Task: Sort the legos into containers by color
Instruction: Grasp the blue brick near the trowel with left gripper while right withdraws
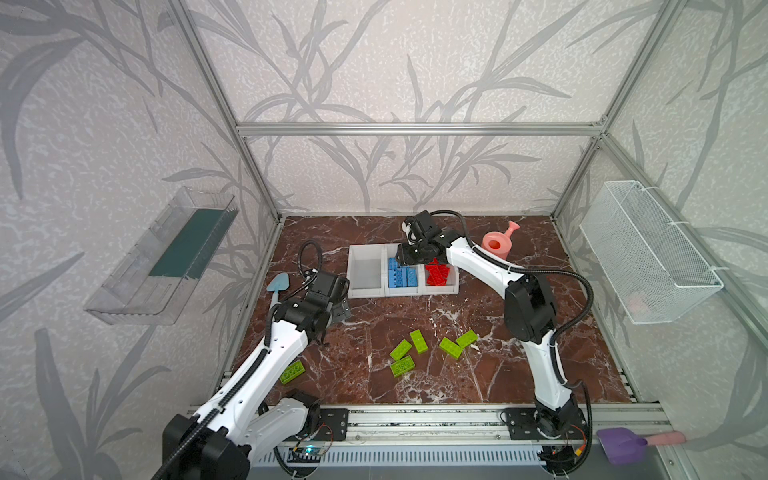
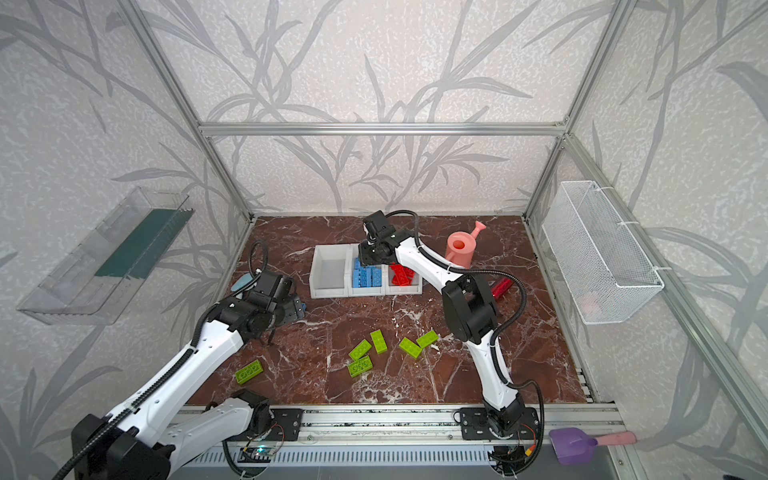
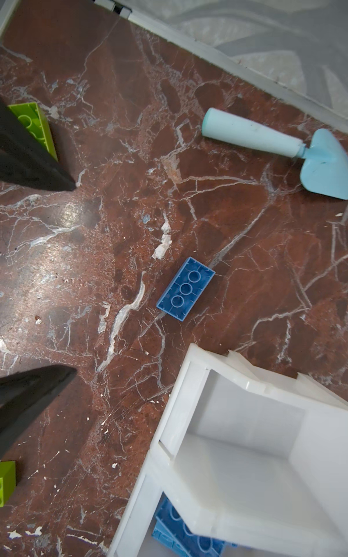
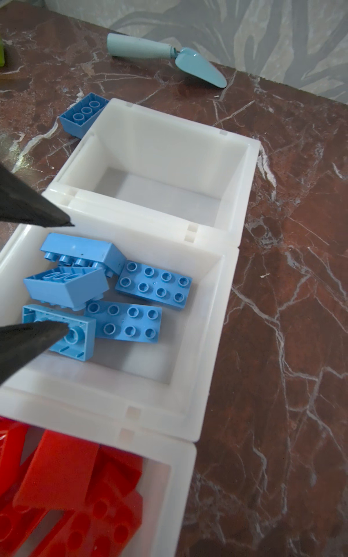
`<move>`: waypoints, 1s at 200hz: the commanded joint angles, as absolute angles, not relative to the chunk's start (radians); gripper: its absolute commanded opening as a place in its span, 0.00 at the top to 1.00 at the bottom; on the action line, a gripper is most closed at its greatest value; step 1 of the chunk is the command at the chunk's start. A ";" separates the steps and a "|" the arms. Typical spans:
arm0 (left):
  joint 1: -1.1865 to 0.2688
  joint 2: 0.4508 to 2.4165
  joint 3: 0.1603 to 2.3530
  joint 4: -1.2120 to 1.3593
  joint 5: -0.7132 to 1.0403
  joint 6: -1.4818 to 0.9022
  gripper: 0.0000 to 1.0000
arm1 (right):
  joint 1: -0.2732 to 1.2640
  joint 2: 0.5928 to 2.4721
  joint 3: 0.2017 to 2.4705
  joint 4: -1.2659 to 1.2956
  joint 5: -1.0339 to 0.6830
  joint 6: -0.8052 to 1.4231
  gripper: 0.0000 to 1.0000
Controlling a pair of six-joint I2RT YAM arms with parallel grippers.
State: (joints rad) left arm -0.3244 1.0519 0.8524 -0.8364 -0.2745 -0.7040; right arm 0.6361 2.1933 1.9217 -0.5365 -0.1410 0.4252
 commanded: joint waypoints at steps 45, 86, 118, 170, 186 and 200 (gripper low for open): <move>-0.263 1.209 0.870 -0.772 -0.202 -0.874 0.08 | 0.620 1.926 1.623 -0.373 -0.166 0.439 0.44; -0.228 1.345 0.911 -0.727 -0.212 -0.987 0.09 | 0.621 1.755 1.350 -0.269 -0.154 0.450 0.44; -0.199 1.421 0.930 -0.679 -0.236 -1.066 0.09 | 0.621 1.629 1.151 -0.179 -0.172 0.489 0.44; -0.150 1.577 0.974 -0.632 -0.225 -1.096 0.11 | 0.621 1.534 0.959 -0.125 -0.181 0.507 0.45; -0.131 1.631 0.996 -0.630 -0.191 -1.087 0.12 | 0.621 1.524 0.925 -0.115 -0.189 0.512 0.45; -0.120 1.680 1.022 -0.640 -0.167 -1.078 0.14 | 0.620 1.526 0.909 -0.114 -0.193 0.509 0.45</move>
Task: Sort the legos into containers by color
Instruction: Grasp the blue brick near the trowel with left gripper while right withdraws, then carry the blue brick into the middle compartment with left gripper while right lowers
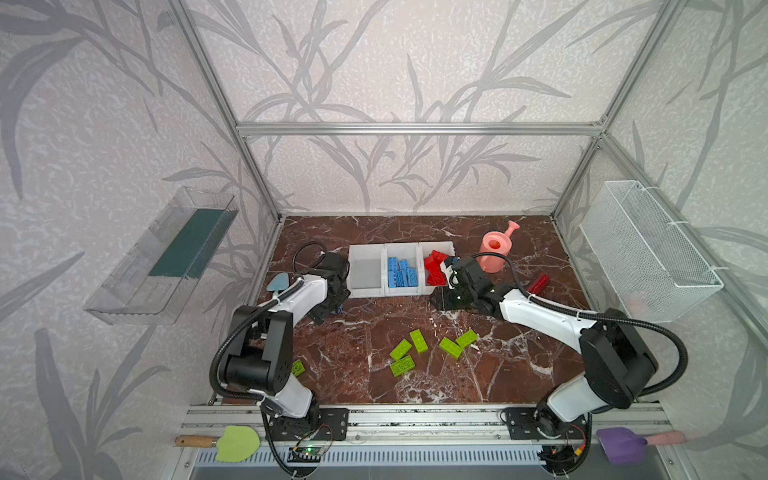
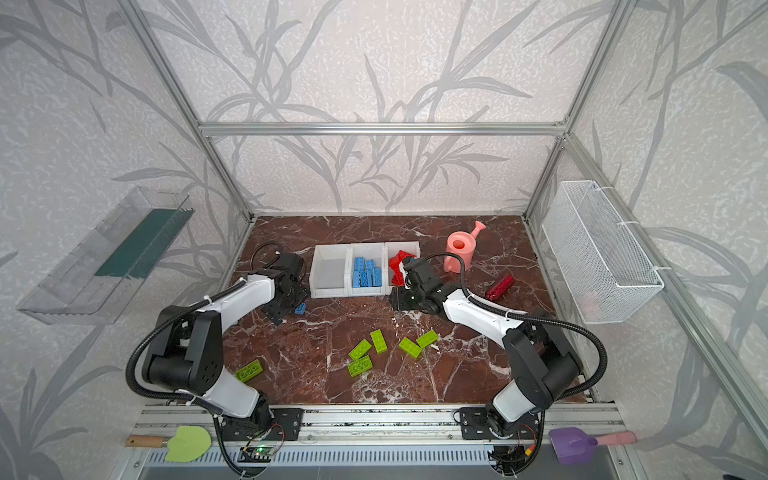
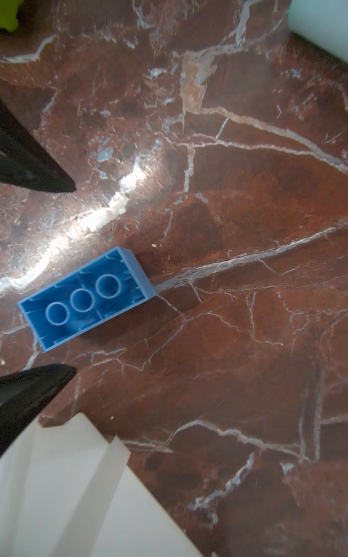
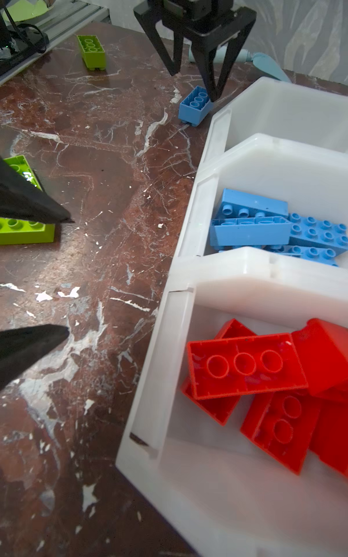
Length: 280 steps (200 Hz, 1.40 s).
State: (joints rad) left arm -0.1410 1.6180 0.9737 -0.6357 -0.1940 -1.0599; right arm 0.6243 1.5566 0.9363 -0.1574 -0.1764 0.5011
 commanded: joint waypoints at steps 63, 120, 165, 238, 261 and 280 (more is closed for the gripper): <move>-0.117 1.765 1.002 -0.582 -0.147 -1.111 0.35 | 0.620 1.525 0.903 -0.124 -0.198 0.499 0.45; -0.118 1.690 0.997 -0.633 -0.213 -1.090 0.58 | 0.621 1.514 0.907 -0.132 -0.180 0.496 0.45; -0.121 1.543 1.028 -0.689 -0.221 -1.016 0.61 | 0.620 1.497 0.908 -0.142 -0.186 0.502 0.45; -0.315 1.535 1.354 -0.820 -0.256 -0.799 0.64 | 0.620 1.433 0.883 -0.175 -0.167 0.494 0.45; -0.348 1.578 1.425 -0.858 -0.228 -0.814 0.58 | 0.621 1.412 0.877 -0.194 -0.158 0.486 0.45; -0.334 1.572 1.386 -0.864 -0.233 -0.855 0.35 | 0.621 1.399 0.872 -0.207 -0.155 0.482 0.45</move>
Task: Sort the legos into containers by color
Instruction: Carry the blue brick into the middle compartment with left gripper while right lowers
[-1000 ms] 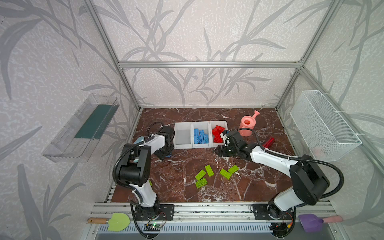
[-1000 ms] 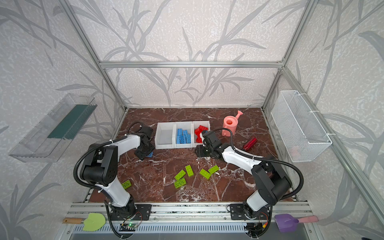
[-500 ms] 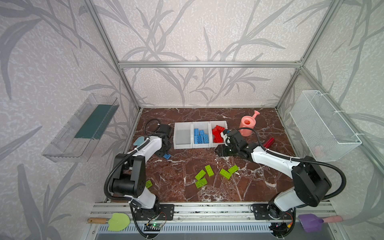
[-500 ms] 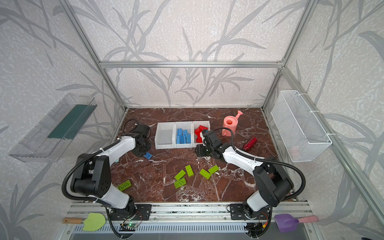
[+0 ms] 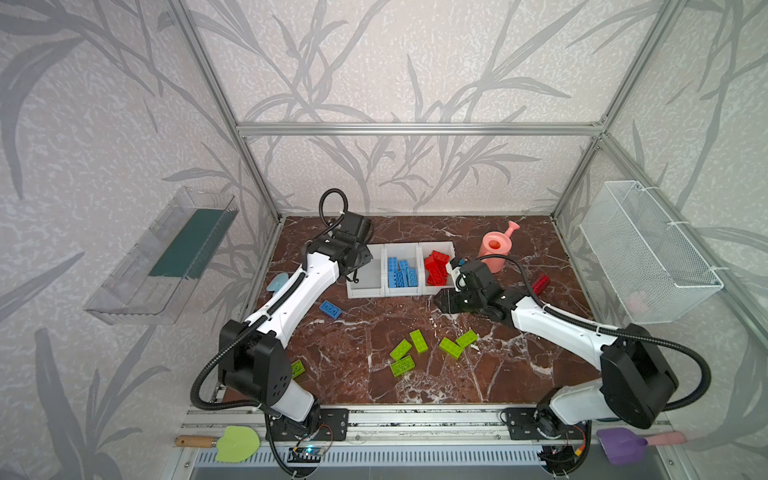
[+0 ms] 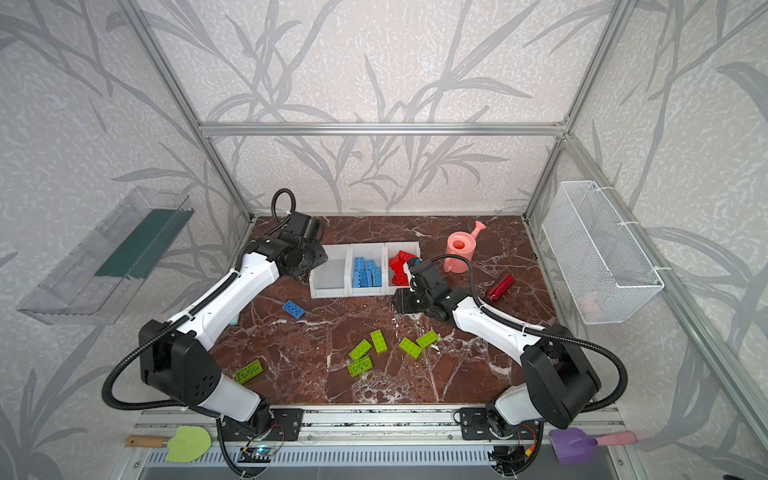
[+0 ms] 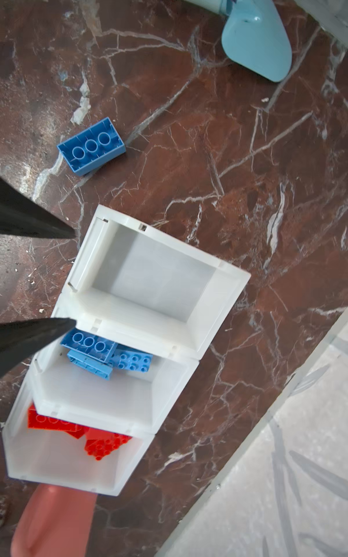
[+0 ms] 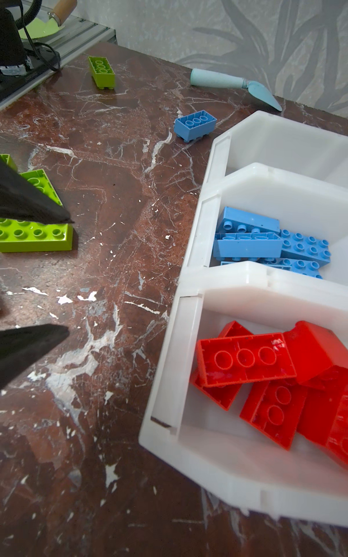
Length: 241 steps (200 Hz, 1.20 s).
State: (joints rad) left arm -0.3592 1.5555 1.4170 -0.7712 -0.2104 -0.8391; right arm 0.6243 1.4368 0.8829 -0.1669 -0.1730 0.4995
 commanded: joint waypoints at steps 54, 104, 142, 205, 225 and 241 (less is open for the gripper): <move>-0.207 1.428 1.067 -0.729 -0.152 -0.998 0.16 | 0.621 1.407 0.866 -0.212 -0.158 0.473 0.44; -0.145 1.493 0.950 -0.672 -0.114 -1.057 0.22 | 0.620 1.442 0.880 -0.214 -0.173 0.473 0.44; -0.131 1.573 0.936 -0.619 -0.118 -1.071 0.30 | 0.621 1.450 0.885 -0.232 -0.165 0.463 0.44; -0.112 1.653 0.923 -0.575 -0.135 -1.066 0.37 | 0.621 1.459 0.890 -0.242 -0.158 0.457 0.44; -0.111 1.665 0.925 -0.568 -0.142 -1.064 0.48 | 0.620 1.457 0.890 -0.245 -0.157 0.456 0.44; -0.110 1.663 0.925 -0.570 -0.157 -1.060 0.60 | 0.621 1.454 0.891 -0.248 -0.153 0.456 0.44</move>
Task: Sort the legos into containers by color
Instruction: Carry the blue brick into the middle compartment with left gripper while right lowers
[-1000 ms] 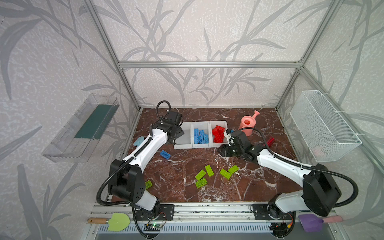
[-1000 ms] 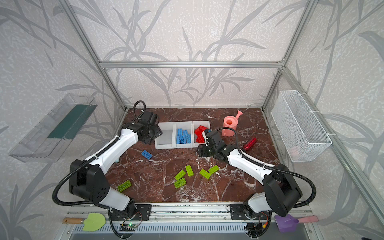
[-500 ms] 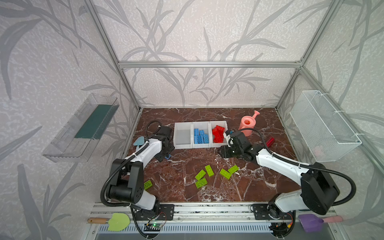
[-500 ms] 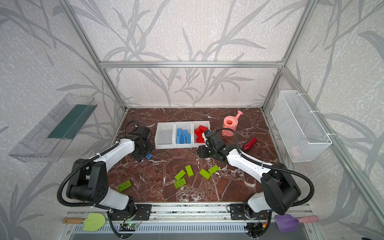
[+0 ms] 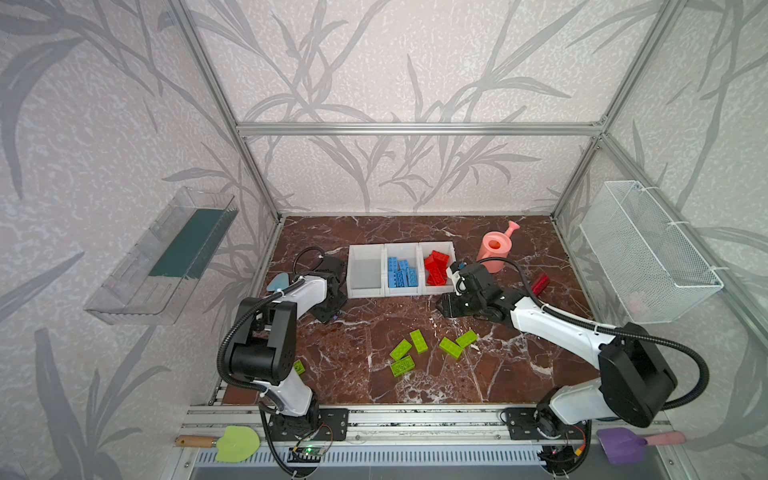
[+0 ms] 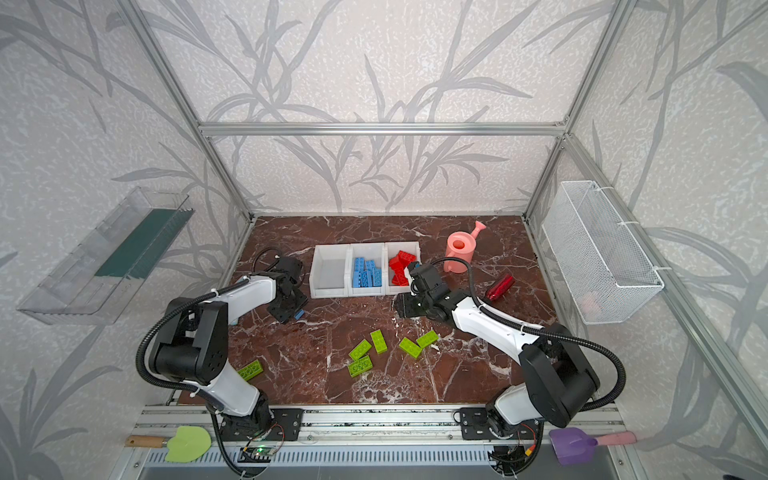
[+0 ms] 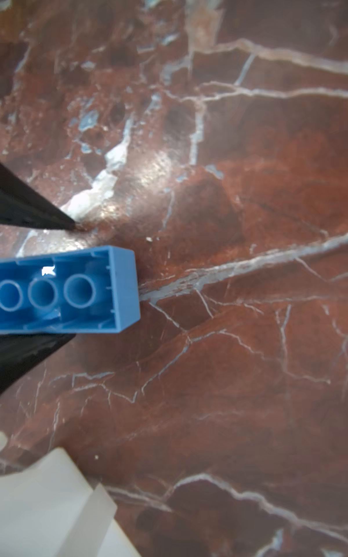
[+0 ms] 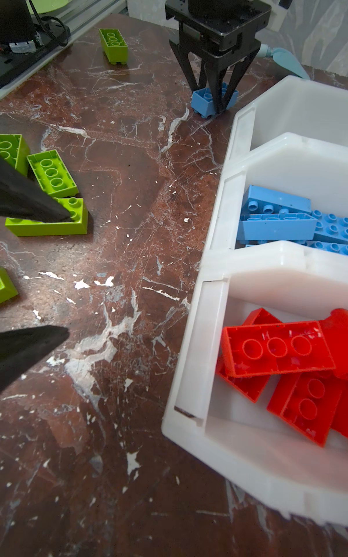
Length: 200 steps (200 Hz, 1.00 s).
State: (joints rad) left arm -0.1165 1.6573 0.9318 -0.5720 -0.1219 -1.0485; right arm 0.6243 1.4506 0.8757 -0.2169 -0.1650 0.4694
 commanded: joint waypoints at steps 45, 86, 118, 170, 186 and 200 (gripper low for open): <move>-0.114 1.595 0.940 -0.613 -0.189 -1.033 0.68 | 0.620 1.441 0.891 -0.252 -0.150 0.454 0.44; -0.174 1.519 1.098 -0.727 -0.215 -0.873 0.69 | 0.620 1.413 0.875 -0.252 -0.144 0.453 0.44; -0.261 1.533 1.278 -0.750 -0.147 -0.759 0.69 | 0.621 1.396 0.872 -0.259 -0.131 0.449 0.44; -0.415 1.776 1.662 -0.828 -0.013 -0.689 0.70 | 0.621 1.343 0.852 -0.279 -0.105 0.442 0.44; -0.438 1.847 1.735 -0.832 0.004 -0.688 0.70 | 0.621 1.325 0.840 -0.292 -0.098 0.438 0.44; -0.443 1.904 1.779 -0.837 0.021 -0.693 0.70 | 0.620 1.304 0.827 -0.301 -0.089 0.435 0.44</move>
